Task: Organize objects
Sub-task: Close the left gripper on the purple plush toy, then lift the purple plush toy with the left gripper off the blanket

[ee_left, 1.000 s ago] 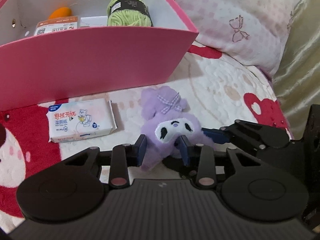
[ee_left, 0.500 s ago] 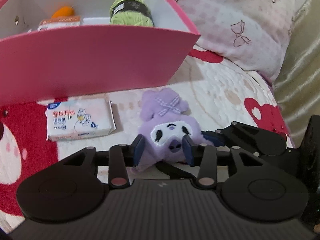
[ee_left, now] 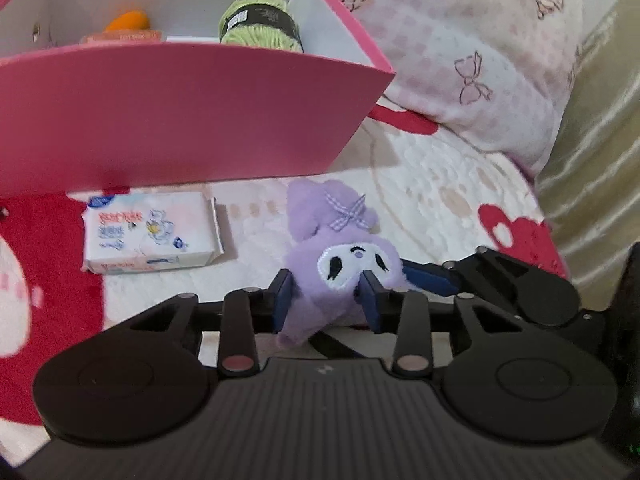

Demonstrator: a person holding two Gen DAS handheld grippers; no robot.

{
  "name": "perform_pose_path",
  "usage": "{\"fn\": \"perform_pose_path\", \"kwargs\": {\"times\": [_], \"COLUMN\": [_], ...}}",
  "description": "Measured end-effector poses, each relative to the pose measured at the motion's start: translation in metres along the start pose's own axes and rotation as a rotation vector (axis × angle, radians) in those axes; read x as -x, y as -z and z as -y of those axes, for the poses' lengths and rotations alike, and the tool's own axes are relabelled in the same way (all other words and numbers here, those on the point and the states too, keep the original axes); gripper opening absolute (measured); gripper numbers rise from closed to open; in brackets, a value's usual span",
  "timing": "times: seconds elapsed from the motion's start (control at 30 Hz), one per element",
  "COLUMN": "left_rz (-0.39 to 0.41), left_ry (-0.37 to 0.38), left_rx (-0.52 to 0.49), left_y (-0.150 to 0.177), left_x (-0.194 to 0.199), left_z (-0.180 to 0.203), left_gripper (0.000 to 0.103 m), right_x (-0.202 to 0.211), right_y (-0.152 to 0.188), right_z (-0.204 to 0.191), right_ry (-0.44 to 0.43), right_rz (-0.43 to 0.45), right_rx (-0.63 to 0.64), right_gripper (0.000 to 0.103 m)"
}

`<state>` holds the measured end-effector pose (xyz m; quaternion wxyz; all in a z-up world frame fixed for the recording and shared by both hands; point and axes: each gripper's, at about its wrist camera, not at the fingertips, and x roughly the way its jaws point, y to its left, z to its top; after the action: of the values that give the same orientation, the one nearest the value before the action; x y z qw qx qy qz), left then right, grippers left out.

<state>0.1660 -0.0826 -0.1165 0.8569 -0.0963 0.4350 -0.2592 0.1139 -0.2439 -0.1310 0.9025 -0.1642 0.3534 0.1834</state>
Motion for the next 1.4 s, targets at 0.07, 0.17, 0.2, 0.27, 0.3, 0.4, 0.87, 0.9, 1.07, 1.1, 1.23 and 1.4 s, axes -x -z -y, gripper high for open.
{"fn": "perform_pose_path", "kwargs": {"times": [0.07, 0.17, 0.2, 0.27, 0.3, 0.4, 0.87, 0.9, 1.07, 1.1, 1.23, 1.4], "left_rz": [-0.006, -0.03, -0.036, -0.038, -0.04, -0.039, -0.054, -0.053, -0.042, -0.04, -0.03, -0.013], "left_ry": [-0.015, 0.009, 0.018, 0.041, 0.054, 0.061, 0.101, 0.107, 0.143, 0.148, 0.172, 0.185], "left_rx": [-0.034, -0.008, 0.006, 0.039, 0.056, 0.083, 0.079, 0.078, 0.088, 0.089, 0.091, 0.085], "left_y": [0.001, 0.002, 0.003, 0.005, 0.005, 0.005, -0.005, -0.005, -0.006, -0.006, -0.007, -0.006], "left_x": [0.002, 0.004, 0.005, 0.008, 0.011, 0.016, 0.033, 0.035, 0.044, 0.045, 0.051, 0.06], "left_z": [0.005, 0.005, 0.004, 0.001, 0.0, -0.002, 0.012, 0.014, 0.018, 0.019, 0.022, 0.024], "left_gripper": [0.033, 0.033, 0.033, 0.033, 0.033, 0.033, 0.033, 0.033, 0.033, 0.033, 0.033, 0.033], "right_x": [0.003, 0.005, 0.006, 0.011, 0.013, 0.016, 0.03, 0.031, 0.038, 0.04, 0.045, 0.053], "right_y": [0.0, -0.001, -0.002, -0.004, -0.004, -0.005, -0.012, -0.013, -0.014, -0.014, -0.017, -0.017], "right_z": [-0.008, -0.018, -0.02, -0.023, -0.023, -0.022, -0.018, -0.018, -0.014, -0.015, -0.011, -0.014], "right_ry": [0.014, 0.042, 0.048, 0.051, 0.053, 0.041, 0.039, 0.041, 0.048, 0.048, 0.037, 0.052], "right_rz": [0.013, 0.023, 0.027, 0.038, 0.047, 0.059, 0.09, 0.092, 0.102, 0.105, 0.108, 0.132], "right_rx": [0.05, 0.095, 0.094, 0.105, 0.117, 0.117, 0.042, 0.038, 0.008, 0.005, -0.031, -0.026], "right_gripper": [0.074, 0.079, 0.08, 0.082, 0.082, 0.085, 0.088, 0.088, 0.088, 0.088, 0.088, 0.088]}}
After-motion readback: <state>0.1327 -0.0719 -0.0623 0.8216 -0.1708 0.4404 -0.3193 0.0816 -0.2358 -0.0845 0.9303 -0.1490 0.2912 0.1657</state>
